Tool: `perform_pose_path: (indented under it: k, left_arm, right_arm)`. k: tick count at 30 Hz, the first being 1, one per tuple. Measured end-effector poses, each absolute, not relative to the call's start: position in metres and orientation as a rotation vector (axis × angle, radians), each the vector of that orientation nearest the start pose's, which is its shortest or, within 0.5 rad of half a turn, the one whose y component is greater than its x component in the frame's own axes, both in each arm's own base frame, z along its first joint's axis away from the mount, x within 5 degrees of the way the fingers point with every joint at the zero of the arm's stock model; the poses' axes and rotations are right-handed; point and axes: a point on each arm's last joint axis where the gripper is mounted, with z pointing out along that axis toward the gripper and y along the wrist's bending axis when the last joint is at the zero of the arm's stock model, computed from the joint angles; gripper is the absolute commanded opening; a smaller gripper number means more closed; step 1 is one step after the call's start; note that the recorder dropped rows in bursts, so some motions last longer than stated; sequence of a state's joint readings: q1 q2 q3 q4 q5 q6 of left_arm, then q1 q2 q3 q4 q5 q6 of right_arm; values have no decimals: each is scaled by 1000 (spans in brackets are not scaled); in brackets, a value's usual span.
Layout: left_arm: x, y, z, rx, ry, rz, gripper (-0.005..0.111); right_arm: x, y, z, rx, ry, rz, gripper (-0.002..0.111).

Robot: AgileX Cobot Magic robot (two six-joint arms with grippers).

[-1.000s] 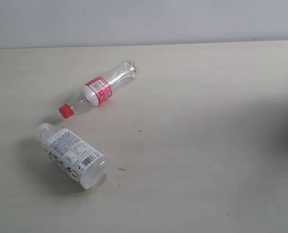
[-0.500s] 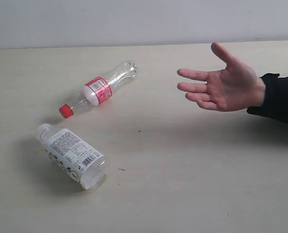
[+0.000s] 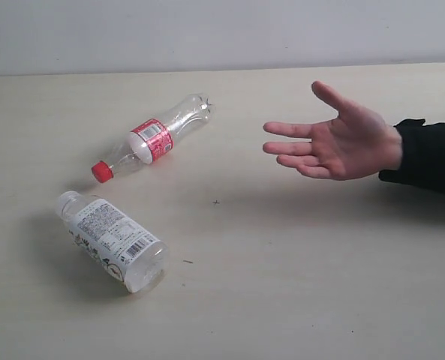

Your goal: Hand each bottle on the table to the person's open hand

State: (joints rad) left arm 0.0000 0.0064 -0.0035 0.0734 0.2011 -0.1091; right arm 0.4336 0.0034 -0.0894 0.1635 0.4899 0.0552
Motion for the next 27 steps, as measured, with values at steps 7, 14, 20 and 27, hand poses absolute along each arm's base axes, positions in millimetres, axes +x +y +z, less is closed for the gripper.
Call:
perform_pose_path:
  k: [7, 14, 20, 27]
  left_arm:
    - [56, 1, 196, -42, 1687, -16, 0]
    - [56, 3, 198, 115, 1663, 162, 0]
    - [57, 5, 203, 286, 1594, 355, 0]
    - [55, -1, 224, -266, 1352, -341, 0]
  right_arm:
    - [40, 26, 200, -276, 1892, 504, 0]
    - [40, 26, 200, -276, 1892, 504, 0]
    - [40, 26, 200, -276, 1892, 504, 0]
    - [40, 26, 200, -276, 1892, 504, 0]
